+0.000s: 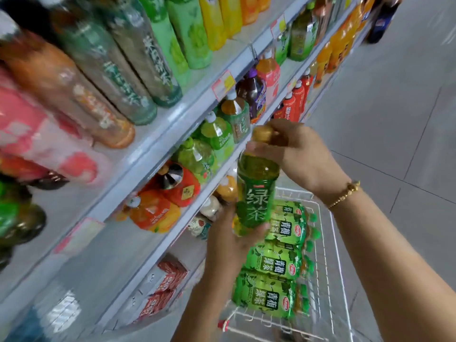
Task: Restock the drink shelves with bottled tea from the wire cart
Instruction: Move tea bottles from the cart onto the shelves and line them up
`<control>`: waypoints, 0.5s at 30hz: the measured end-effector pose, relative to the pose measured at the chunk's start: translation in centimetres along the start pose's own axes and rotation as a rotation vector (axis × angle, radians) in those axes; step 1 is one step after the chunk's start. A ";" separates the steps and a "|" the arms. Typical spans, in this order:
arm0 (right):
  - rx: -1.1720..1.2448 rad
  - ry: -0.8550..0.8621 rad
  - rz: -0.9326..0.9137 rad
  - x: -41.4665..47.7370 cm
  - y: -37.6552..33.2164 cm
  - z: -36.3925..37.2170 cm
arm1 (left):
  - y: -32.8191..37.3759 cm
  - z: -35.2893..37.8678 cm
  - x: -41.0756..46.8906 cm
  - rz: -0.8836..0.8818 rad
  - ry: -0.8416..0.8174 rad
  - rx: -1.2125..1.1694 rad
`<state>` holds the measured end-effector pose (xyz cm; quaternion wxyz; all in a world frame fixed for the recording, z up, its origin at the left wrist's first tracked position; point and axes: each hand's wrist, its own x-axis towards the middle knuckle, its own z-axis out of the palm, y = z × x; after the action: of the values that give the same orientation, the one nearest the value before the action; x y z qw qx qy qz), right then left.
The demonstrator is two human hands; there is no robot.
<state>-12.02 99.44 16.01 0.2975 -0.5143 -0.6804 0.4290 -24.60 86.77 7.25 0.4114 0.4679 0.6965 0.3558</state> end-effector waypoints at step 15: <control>0.097 -0.290 -0.514 -12.7 -22.6 16.0 | -0.1 -21.5 -18.0 0.021 0.708 0.274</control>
<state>-31.85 80.52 29.32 0.3203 -0.2436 -0.8026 0.4404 -40.10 67.33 20.25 0.0754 0.3738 0.8318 0.4033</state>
